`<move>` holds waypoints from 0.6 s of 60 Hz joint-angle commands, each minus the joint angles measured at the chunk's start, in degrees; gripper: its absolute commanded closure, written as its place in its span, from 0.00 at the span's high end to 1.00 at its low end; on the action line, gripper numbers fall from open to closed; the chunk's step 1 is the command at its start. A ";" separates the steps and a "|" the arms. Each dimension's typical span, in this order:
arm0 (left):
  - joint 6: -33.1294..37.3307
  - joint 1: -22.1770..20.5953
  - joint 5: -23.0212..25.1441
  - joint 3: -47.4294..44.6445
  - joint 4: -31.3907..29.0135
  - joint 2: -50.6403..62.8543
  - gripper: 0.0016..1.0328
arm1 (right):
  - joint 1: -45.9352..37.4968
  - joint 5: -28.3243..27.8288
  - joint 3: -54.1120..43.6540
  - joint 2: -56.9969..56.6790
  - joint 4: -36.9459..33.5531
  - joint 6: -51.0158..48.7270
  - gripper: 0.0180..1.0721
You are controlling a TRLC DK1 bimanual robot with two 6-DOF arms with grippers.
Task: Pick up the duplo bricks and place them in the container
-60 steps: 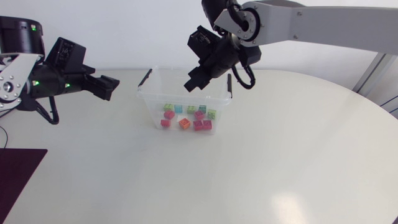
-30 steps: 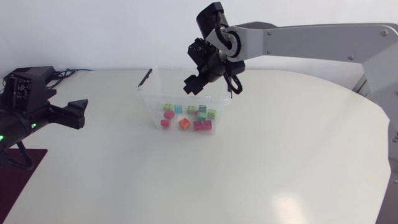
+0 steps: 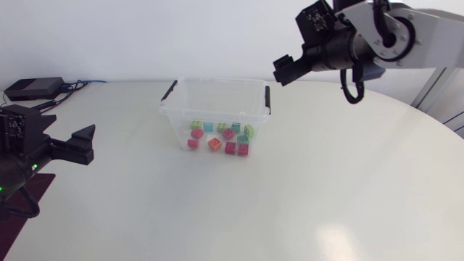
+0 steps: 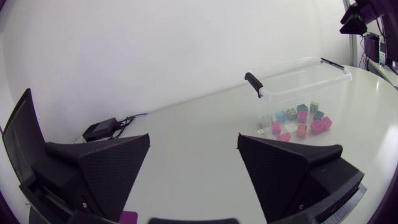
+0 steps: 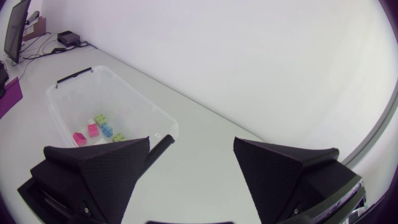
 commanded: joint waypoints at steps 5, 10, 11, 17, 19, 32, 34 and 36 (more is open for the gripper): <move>-3.03 0.19 -0.20 -3.10 1.97 -1.74 0.95 | -1.30 2.86 -13.02 -10.08 4.91 -1.20 0.93; -3.03 0.19 -0.20 -3.97 2.32 -2.44 0.95 | -1.83 4.35 -18.56 -15.18 7.11 -1.55 0.93; -3.03 0.19 -0.20 -3.97 2.32 -2.62 0.95 | -1.91 4.35 -19.26 -15.80 7.28 -1.55 0.93; -3.21 0.19 -0.20 -5.73 3.72 -5.08 0.95 | -3.76 4.79 -24.27 -21.16 8.42 -1.64 0.93; -3.29 0.02 -0.20 -6.35 3.72 -6.13 0.95 | -4.20 4.79 -26.12 -23.09 8.42 -1.64 0.93; -3.38 0.02 -0.20 -8.28 3.72 -8.94 0.95 | -7.63 4.70 -33.76 -33.20 8.60 -1.81 0.93; -3.38 0.11 -0.20 -8.72 3.72 -9.56 0.95 | -8.24 4.70 -34.73 -34.87 8.51 -1.99 0.93; -3.29 0.28 -0.20 -9.16 3.72 -10.26 0.95 | -8.59 4.70 -35.61 -36.72 8.42 -1.99 0.93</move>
